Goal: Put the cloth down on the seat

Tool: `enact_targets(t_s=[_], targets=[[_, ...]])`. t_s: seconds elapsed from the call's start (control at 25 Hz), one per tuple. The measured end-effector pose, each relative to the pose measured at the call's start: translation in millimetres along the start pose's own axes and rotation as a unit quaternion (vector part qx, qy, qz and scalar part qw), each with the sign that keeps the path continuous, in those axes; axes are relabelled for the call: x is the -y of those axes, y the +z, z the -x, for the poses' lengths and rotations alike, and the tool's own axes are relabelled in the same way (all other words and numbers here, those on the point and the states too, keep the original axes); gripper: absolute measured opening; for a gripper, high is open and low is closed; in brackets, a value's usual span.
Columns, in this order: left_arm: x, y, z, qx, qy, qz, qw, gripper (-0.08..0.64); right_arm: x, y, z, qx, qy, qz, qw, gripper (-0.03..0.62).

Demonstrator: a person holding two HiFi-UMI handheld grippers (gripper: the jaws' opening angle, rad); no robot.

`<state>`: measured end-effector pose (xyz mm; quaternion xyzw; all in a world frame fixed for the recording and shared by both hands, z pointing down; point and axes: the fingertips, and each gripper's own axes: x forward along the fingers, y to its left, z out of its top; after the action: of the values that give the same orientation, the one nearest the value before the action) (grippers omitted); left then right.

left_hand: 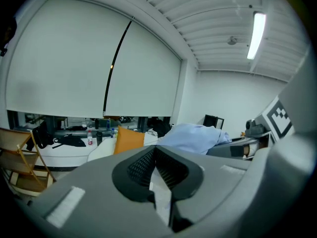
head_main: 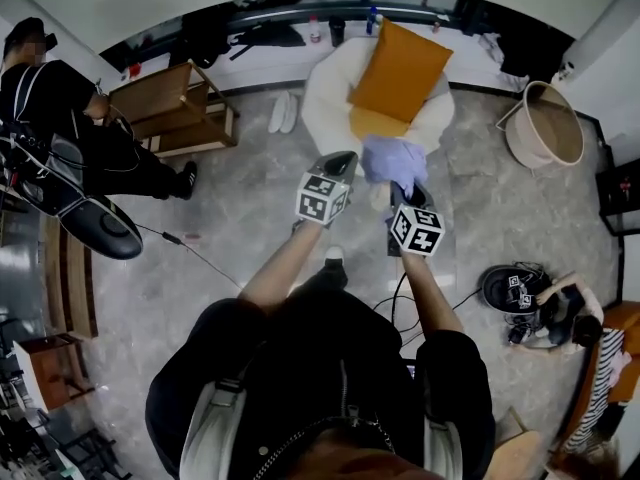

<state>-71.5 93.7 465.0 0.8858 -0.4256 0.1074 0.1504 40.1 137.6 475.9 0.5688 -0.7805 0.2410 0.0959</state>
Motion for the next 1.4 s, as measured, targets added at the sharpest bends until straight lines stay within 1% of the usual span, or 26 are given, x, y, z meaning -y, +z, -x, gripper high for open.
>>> enact_targets(t_s=[0.24, 0.56, 0.88, 1.12, 1.4], targets=[[-21.4, 15.5, -30.7, -0.005, -0.008, 0.001, 1.0000, 0.005, 10.7, 20.8, -30.6, -0.002, -0.007, -0.004, 1.000, 0.104], [-51.3, 27.8, -62.0, -0.010, -0.016, -0.004, 0.9998, 0.005, 17.9, 35.1, -70.2, -0.007, -0.013, -0.006, 1.000, 0.104], [-81.0, 41.8, -88.5, -0.008, -0.023, -0.008, 0.9997, 0.005, 21.9, 53.5, -104.0, 0.000, -0.023, -0.009, 1.000, 0.104], [-85.9, 45.6, -100.7, -0.010, -0.033, -0.012, 0.9993, 0.005, 27.2, 59.8, -111.3, 0.006, -0.034, -0.013, 0.999, 0.104], [-76.7, 34.5, -105.4, -0.018, -0.045, -0.008, 0.9988, 0.005, 34.8, 50.7, -104.8, -0.003, -0.045, -0.016, 0.999, 0.105]])
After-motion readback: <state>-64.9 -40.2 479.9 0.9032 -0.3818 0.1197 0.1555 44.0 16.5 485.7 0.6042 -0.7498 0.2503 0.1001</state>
